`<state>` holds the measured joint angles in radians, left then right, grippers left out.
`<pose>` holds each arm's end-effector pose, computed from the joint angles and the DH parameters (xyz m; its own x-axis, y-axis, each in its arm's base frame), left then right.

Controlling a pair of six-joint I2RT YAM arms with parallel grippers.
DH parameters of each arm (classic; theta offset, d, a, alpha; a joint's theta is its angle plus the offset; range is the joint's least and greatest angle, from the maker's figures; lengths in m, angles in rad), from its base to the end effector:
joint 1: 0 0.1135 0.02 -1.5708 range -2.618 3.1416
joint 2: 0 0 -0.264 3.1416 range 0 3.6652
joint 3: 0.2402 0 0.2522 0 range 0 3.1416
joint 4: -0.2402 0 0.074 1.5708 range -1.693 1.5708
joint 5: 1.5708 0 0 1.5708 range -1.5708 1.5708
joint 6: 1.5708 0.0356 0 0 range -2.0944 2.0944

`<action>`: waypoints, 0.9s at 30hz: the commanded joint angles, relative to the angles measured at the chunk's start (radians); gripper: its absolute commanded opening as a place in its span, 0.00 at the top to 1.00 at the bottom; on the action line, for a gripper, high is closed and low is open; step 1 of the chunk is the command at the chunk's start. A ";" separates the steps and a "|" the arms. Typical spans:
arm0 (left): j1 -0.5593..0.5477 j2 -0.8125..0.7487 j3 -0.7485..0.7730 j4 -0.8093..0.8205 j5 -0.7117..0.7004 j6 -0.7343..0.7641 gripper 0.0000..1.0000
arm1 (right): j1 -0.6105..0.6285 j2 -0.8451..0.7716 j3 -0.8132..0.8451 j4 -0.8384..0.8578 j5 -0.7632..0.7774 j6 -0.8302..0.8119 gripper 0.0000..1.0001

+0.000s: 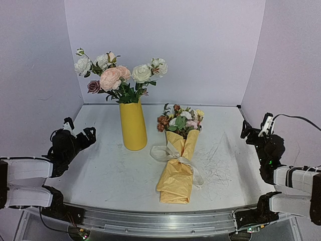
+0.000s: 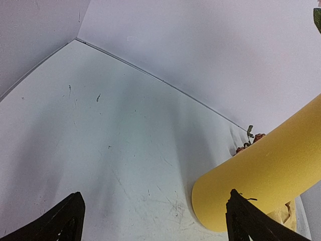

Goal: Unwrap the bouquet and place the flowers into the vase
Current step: Move the vase to the center of the board.

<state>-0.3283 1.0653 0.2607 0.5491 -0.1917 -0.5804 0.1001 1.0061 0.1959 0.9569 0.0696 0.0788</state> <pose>0.2016 -0.0615 0.1820 -0.2779 -0.4740 -0.8355 -0.0124 0.8715 -0.4903 0.1986 0.0175 0.2164 0.1425 0.0932 -0.9854 -0.0426 0.9952 0.0880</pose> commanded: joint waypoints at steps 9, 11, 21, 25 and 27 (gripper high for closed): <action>0.000 -0.115 -0.062 0.003 0.103 0.070 0.01 | 0.001 -0.107 -0.018 -0.040 0.206 0.097 0.02; -0.001 -0.103 -0.036 0.003 0.239 0.100 0.01 | 0.001 -0.126 -0.031 -0.038 0.205 0.096 0.02; -0.023 -0.033 0.010 0.006 0.410 0.146 0.01 | 0.000 -0.129 0.062 -0.145 0.055 0.181 0.02; -0.099 -0.020 0.029 0.014 0.348 0.188 0.01 | 0.000 -0.152 0.076 -0.165 0.004 0.235 0.02; -0.146 0.006 0.052 0.016 0.304 0.200 0.01 | 0.000 -0.140 0.107 -0.172 -0.089 0.228 0.02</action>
<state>-0.4030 1.0374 0.2443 0.5339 0.1570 -0.4389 0.1009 0.8734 0.2310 0.7994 0.1284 0.2657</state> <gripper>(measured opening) 0.994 0.984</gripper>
